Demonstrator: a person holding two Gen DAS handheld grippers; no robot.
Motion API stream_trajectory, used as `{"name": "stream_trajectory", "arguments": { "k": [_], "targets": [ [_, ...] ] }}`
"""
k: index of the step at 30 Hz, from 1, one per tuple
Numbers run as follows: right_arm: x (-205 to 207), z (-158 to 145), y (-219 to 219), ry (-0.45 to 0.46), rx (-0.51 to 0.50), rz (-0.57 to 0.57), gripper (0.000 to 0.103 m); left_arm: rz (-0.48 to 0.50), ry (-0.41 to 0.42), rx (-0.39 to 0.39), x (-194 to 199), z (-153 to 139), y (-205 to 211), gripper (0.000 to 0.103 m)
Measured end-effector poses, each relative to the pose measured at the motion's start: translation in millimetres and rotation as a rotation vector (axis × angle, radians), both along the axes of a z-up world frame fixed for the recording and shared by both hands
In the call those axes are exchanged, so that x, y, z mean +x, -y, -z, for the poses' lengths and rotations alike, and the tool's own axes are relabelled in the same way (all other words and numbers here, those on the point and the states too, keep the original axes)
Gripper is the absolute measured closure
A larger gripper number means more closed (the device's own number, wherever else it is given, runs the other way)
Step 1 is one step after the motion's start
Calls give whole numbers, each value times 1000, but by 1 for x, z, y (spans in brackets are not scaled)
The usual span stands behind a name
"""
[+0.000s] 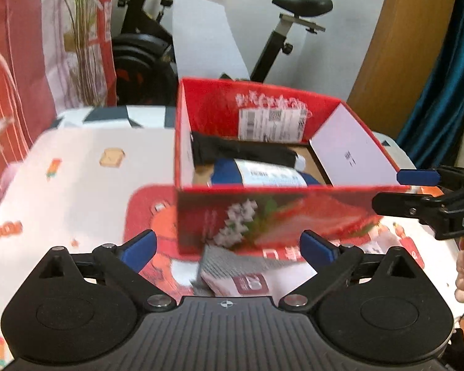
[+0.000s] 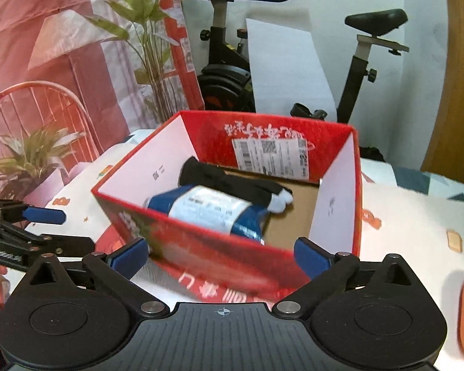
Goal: Organize soft objects
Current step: 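Lower the right tool toward the white surgical mask bag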
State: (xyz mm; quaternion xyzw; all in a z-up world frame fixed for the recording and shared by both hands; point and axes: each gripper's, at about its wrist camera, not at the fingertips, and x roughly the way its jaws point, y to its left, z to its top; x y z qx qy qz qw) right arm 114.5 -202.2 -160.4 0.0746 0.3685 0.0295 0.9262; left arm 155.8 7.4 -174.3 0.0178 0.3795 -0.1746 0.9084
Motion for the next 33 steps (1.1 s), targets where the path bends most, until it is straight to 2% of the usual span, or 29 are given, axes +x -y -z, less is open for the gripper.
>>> {"name": "stream_trajectory", "arguments": {
  "k": [4,10,16,22,33],
  "targets": [
    [-18,15,0,-34,-5,23,1,7,-19,2,-8,14,6,3],
    [-34,49,1,-112,-36,62,1,33,-32,50,-18,29,17,3],
    [-42,74,-5,-165,-75,58,1,26,-86,28,-24,44,15,5],
    [-43,85,4,-177,-4,93,0,-8,-199,-25,-20,64,9,5],
    [-43,94,11,-172,47,116,0,-28,-260,-62,-14,81,9,3]
  ]
}}
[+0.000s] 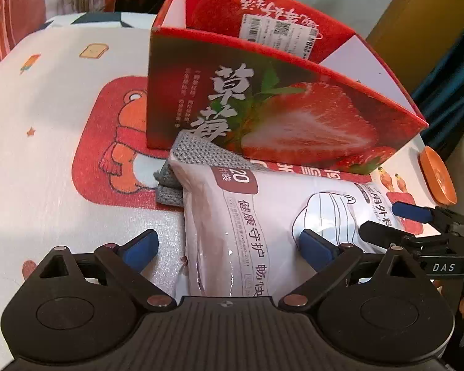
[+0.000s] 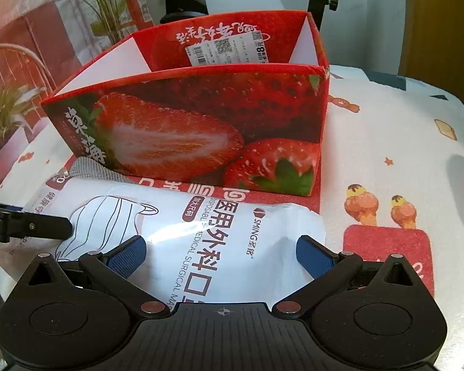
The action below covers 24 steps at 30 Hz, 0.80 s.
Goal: Organize soft objects
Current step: 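Lower the right tool toward the white surgical mask bag, then close the left tool on the white mask bag while the right tool closes on it too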
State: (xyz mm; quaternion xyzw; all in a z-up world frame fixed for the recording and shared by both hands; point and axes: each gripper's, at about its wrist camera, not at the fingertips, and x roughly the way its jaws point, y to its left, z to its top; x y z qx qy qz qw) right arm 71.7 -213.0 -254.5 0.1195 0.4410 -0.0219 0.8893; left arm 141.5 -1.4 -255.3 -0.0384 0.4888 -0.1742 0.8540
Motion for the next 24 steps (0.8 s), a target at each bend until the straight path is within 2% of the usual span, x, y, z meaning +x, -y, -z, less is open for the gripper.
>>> {"name": "stream_trajectory", "arguments": {
  "k": [15,24],
  "targets": [
    [1,-1,16,-19,78,23,0,-15,-30,-14,8,7,-3,0],
    [19,5,44,-111,193,-13,0,-10,-26,-11,8,5,-1,0]
  ]
}}
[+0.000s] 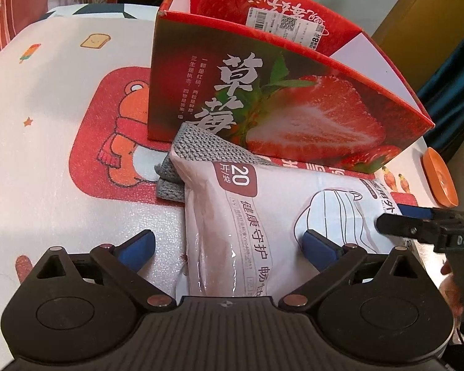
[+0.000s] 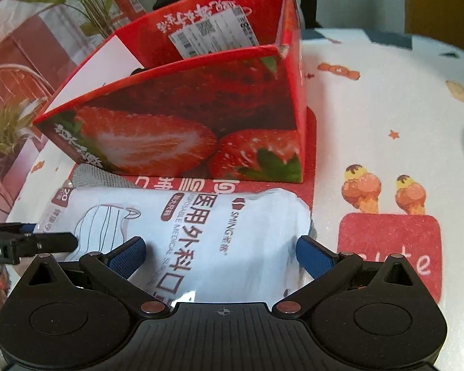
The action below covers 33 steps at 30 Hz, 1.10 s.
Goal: Organize soft objects
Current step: 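Close the left tool on the white mask bag while the right tool closes on it too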
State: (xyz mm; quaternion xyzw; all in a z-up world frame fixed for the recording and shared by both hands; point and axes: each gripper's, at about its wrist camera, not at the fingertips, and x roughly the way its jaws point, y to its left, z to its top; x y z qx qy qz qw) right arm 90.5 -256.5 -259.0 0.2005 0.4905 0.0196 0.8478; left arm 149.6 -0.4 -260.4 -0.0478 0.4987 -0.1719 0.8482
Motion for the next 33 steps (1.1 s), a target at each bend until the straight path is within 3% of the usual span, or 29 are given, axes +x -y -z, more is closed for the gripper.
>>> {"name": "stream_trajectory", "arguments": {
  "k": [4,7,14,24,27,29,33],
  "targets": [
    [15,4,12,-40,76,-29,0,6,-2,-4,2,0,-1,0],
    [22,3,8,-54,51,-81,0,8,-6,-14,4,2,-2,2],
    [27,0,6,-56,39,-128,1,44,-34,-78,14,-1,-8,24],
    [28,-2,8,-56,28,-157,3,121,-42,-17,38,-20,-11,28],
    [29,-3,6,-55,15,-168,3,130,-45,-8,45,-20,-14,34],
    [28,-4,5,-53,6,-167,3,131,-50,-18,49,-18,-17,48],
    [26,-7,4,-48,-10,-175,6,148,-34,-23,50,-17,-13,49]
  ]
}}
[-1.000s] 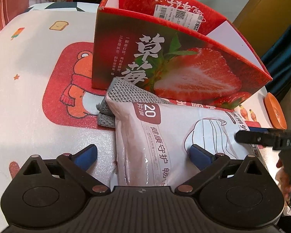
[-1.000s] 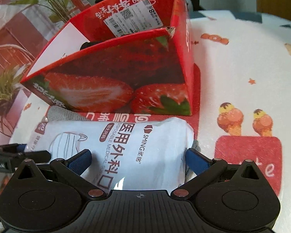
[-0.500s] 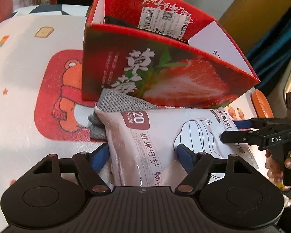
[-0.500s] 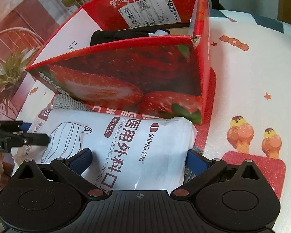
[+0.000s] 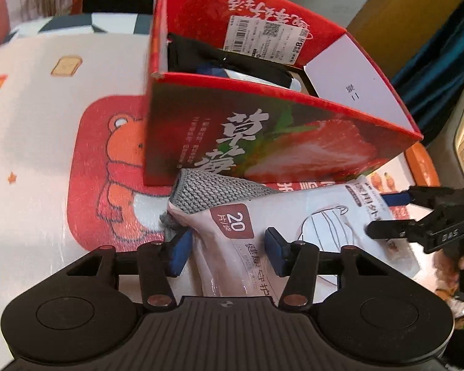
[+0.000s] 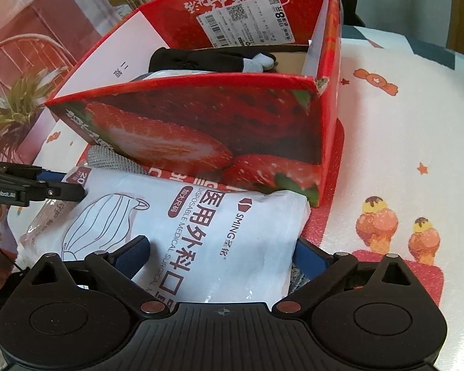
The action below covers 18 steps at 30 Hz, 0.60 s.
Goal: Organize soft objects
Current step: 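Close the left tool on the white mask bag while the right tool closes on it too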
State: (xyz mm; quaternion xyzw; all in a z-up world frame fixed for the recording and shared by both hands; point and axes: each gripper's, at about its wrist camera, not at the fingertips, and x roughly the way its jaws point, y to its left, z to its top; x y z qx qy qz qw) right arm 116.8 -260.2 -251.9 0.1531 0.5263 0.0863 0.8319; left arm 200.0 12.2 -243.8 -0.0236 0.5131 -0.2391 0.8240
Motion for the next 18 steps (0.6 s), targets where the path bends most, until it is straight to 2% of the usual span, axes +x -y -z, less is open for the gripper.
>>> {"name": "stream_trajectory", "arguments": {
  "k": [4,10,14,18],
  "targets": [
    [-5,-6,-2,21,-25,-17,9,8,1,19,1,3,3,49],
    [-4,-9,-1,23,-28,-49,12,-4,-43,-16,9,9,-3,48],
    [-6,-15,2,30,-40,-57,19,-11,-77,-40,18,12,-9,47],
    [-8,-19,9,33,-31,-61,27,-9,-59,-30,12,16,-6,47]
  ]
}}
